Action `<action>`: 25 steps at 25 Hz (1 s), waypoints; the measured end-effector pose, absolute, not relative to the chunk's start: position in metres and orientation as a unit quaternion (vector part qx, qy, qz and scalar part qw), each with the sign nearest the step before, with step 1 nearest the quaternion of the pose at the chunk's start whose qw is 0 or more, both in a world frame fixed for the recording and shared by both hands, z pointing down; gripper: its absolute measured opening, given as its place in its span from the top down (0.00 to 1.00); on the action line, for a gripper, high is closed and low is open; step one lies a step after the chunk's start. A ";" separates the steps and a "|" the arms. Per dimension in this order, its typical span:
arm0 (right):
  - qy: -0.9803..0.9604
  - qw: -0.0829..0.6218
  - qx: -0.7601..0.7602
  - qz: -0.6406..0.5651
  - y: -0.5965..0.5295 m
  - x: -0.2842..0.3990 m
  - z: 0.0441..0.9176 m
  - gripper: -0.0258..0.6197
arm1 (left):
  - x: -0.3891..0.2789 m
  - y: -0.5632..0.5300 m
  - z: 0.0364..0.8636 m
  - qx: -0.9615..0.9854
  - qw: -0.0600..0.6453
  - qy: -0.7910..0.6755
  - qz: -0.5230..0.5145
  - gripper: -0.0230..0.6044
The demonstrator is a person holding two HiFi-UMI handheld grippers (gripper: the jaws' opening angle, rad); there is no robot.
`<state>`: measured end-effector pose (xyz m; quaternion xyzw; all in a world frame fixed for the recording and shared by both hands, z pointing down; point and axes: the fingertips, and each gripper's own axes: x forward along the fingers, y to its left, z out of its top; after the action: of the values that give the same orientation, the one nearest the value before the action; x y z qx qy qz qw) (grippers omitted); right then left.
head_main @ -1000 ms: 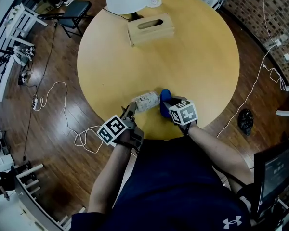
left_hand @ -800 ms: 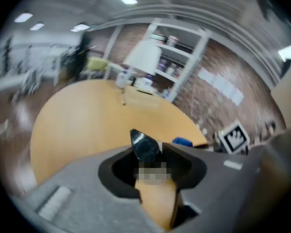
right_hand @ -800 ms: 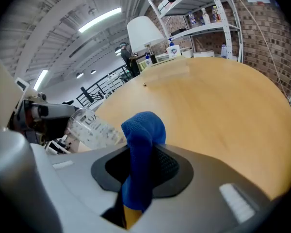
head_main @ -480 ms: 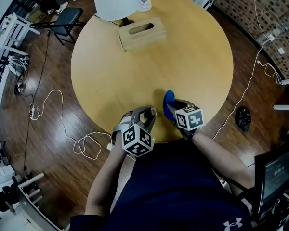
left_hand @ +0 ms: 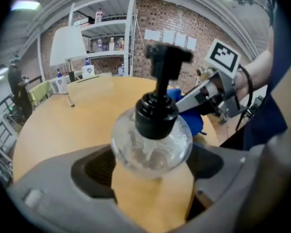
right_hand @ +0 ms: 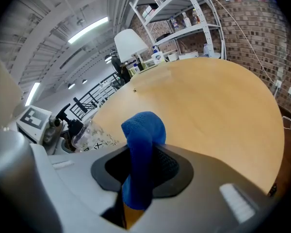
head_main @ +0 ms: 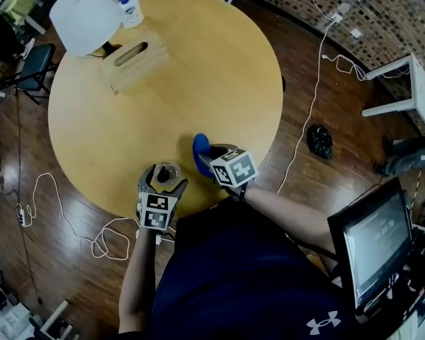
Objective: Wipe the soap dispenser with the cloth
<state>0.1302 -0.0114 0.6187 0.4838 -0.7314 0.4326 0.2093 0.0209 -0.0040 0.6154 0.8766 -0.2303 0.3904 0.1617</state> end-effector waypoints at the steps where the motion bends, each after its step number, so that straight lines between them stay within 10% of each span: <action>1: -0.729 0.209 0.487 0.433 -0.008 0.135 0.617 0.81 | 0.028 -0.005 0.624 0.878 0.148 -0.234 0.391 0.26; 6: -0.721 0.208 0.500 0.432 0.002 0.150 0.614 0.81 | 0.042 -0.015 0.626 0.886 0.123 -0.260 0.363 0.36; 14: -0.753 0.199 0.473 0.412 -0.004 0.136 0.597 0.81 | 0.005 -0.042 0.574 0.846 0.369 -0.347 0.166 0.38; 25: -0.888 0.187 0.358 0.222 -0.028 0.058 0.512 0.81 | 0.023 -0.045 0.441 0.865 0.410 -0.289 -0.013 0.38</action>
<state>0.0578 -0.0276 0.5121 0.3578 -0.8875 0.2220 0.1871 0.0228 -0.0445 0.4411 0.8651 -0.2886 -0.0135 0.4100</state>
